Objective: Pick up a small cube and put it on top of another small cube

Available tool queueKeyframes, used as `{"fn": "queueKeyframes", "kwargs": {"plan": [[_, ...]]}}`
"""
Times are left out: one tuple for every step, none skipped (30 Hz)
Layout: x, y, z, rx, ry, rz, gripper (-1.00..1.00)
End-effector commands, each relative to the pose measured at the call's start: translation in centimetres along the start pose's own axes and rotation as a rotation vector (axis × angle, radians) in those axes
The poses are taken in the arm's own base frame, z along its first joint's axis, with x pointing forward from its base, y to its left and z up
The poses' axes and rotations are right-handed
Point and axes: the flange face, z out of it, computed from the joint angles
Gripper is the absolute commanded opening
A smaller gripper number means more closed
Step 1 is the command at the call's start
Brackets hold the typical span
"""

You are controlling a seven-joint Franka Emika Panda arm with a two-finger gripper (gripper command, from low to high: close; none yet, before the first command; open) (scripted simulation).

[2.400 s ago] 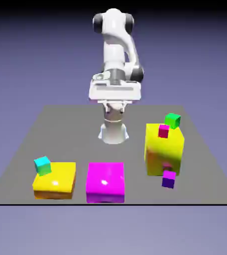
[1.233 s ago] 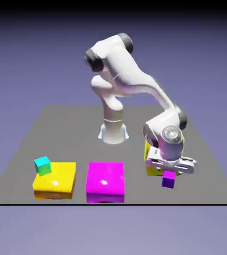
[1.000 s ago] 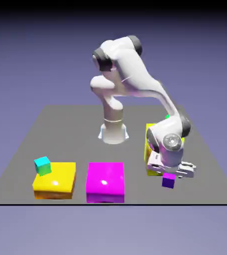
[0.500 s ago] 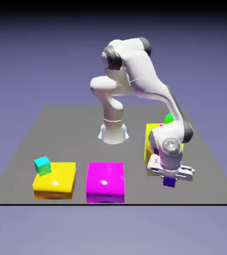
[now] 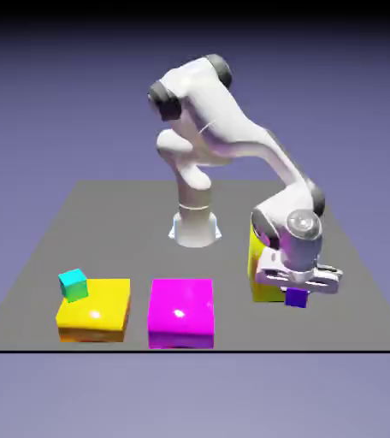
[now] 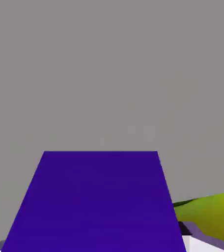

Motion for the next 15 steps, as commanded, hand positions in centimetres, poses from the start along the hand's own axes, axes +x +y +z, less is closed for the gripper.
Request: {"fn": "queueKeyframes", "kwargs": {"plan": [[-0.8, 0.3, -1.0, -0.007, 0.033, -0.042, -1.0], [-1.6, 0.6, -2.0, -0.014, 0.063, -0.083, -1.0], [-2.4, 0.9, -3.1, -0.021, 0.093, -0.124, -1.0], [-3.3, 1.3, -4.1, -0.028, 0.122, -0.165, -1.0], [-4.2, 1.7, -5.1, -0.035, 0.151, -0.205, -1.0], [-5.2, 2.2, -6.1, -0.043, 0.179, -0.244, -1.0], [-6.1, 2.7, -7.1, -0.05, 0.207, -0.283, -1.0], [-7.1, 3.2, -8.1, -0.058, 0.234, -0.321, -1.0], [-8.1, 3.8, -9.1, -0.066, 0.261, -0.359, -1.0], [-9.3, 4.5, -9.8, -0.085, 0.273, -0.396, -1.0], [-10.7, 5.4, -10.4, -0.109, 0.274, -0.433, -1.0], [-12.0, 6.3, -11.0, -0.132, 0.274, -0.471, -1.0], [-13.4, 7.3, -11.5, -0.155, 0.273, -0.509, -1.0], [-14.8, 8.4, -12.0, -0.177, 0.27, -0.547, -1.0], [-16.2, 9.5, -12.5, -0.199, 0.267, -0.586, -1.0]]}}
